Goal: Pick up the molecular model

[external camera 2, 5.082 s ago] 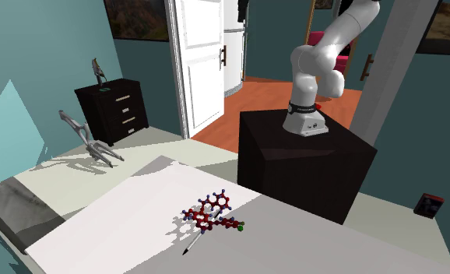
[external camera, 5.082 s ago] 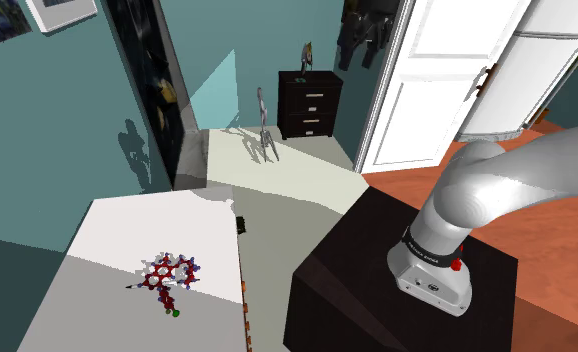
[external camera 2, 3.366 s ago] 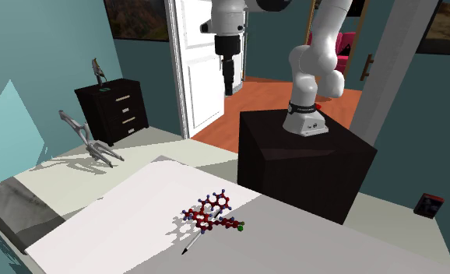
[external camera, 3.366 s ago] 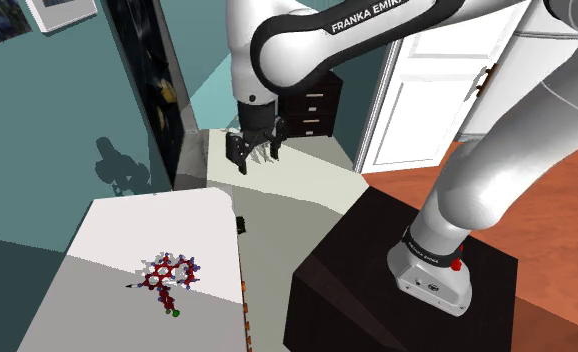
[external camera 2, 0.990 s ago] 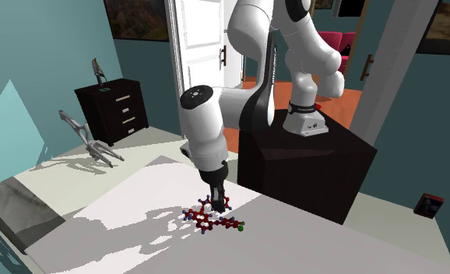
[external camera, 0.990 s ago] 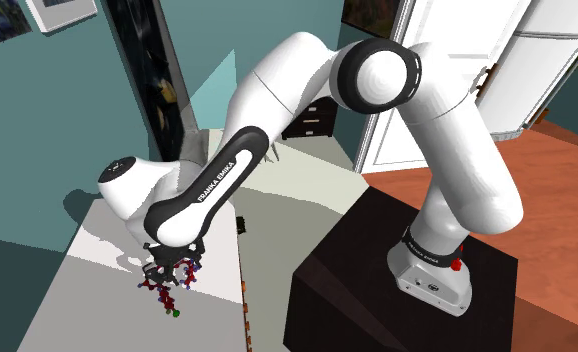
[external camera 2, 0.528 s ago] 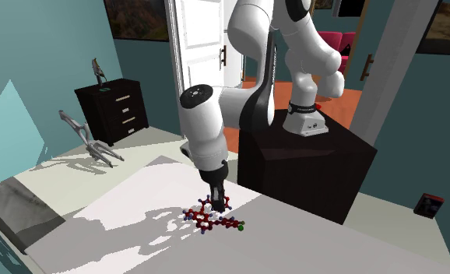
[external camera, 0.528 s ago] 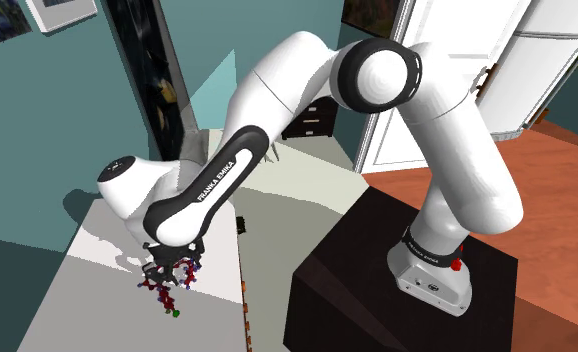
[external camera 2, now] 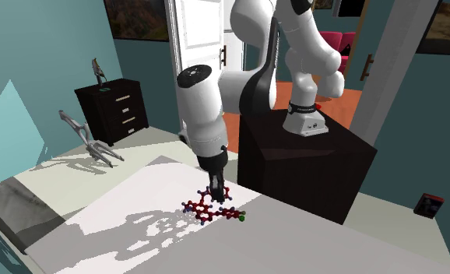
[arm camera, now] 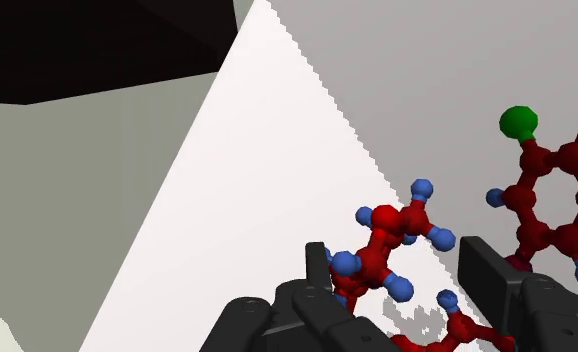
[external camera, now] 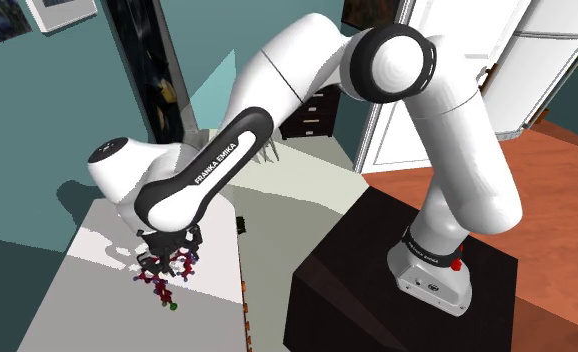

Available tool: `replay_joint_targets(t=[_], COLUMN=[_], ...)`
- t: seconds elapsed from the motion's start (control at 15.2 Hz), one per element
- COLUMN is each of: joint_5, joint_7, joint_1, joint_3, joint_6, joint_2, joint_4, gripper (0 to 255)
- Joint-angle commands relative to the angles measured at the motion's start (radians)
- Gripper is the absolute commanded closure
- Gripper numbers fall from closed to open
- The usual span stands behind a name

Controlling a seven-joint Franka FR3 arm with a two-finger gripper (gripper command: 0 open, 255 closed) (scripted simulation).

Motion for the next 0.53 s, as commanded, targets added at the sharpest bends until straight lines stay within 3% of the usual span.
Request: replay_joint_targets(t=[0.0, 0.46], joint_5=[0.008, 0.027], joint_7=[-0.002, -0.011], joint_1=[-0.004, -0.013], joint_3=[0.007, 0.021], joint_6=[-0.018, -0.064], joint_2=[-0.019, -0.061], joint_4=[0.0, 0.006], gripper=[255, 255])
